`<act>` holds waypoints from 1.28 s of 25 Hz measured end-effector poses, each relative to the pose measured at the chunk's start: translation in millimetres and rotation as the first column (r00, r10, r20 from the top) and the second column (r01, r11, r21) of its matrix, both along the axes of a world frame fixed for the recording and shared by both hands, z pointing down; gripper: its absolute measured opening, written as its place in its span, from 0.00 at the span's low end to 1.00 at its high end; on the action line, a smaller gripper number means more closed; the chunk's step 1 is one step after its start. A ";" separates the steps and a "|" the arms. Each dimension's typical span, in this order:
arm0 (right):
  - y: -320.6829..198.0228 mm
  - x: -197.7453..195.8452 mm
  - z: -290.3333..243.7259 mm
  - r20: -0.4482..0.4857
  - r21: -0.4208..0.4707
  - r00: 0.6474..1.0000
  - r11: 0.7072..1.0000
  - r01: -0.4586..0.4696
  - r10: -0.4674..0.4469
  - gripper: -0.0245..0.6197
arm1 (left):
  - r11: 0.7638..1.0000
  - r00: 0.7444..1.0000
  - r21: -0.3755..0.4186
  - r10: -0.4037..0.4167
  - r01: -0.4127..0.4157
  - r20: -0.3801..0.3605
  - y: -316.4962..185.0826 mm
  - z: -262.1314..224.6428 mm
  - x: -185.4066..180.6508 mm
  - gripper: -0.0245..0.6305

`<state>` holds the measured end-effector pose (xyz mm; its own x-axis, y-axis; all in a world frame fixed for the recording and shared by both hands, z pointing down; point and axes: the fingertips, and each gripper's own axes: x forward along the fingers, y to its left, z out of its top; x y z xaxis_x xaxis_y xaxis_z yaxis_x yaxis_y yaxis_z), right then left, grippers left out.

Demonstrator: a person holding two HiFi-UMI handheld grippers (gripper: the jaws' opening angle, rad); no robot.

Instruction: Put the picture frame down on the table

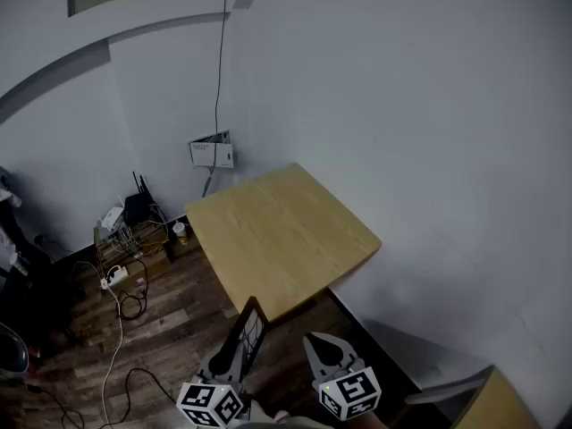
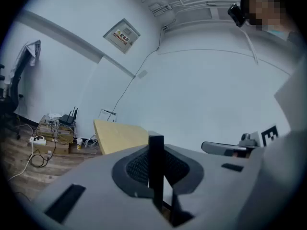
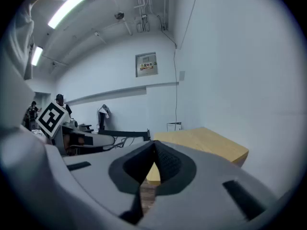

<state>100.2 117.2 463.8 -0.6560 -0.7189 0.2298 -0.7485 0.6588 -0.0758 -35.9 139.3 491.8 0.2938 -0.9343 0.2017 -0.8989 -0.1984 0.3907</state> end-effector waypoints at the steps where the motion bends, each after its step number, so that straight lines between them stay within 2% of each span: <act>1: 3.7 -0.1 -1.9 0.014 0.001 1.000 1.000 -0.007 0.007 0.04 | 1.000 1.000 -0.003 0.002 -0.002 0.001 2.7 -1.5 -0.5 0.08; 8: 25.2 0.4 -7.1 0.045 0.006 0.999 1.000 -0.004 0.004 0.04 | 1.000 0.999 -0.009 -0.012 0.012 0.034 22.4 -7.3 6.1 0.08; 18: 40.1 -2.1 -7.1 0.038 0.024 0.998 0.999 0.049 -0.050 0.04 | 0.999 0.999 -0.001 -0.035 0.035 0.034 37.7 -12.1 8.4 0.08; 22: 46.5 -7.3 -4.4 0.079 0.002 0.994 0.997 0.072 -0.072 0.04 | 0.999 0.999 -0.002 -0.035 0.035 0.025 43.9 -11.7 7.2 0.08; 32: 26.3 -2.6 0.3 0.097 -0.019 0.995 0.999 0.031 -0.029 0.04 | 0.998 0.999 -0.044 -0.054 0.054 0.005 25.8 -14.6 -1.9 0.08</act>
<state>97.6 143.6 464.1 -0.6968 -0.6947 0.1784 -0.7172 0.6782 -0.1604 -37.7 165.1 477.2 0.2423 -0.9389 0.2446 -0.9095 -0.1320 0.3943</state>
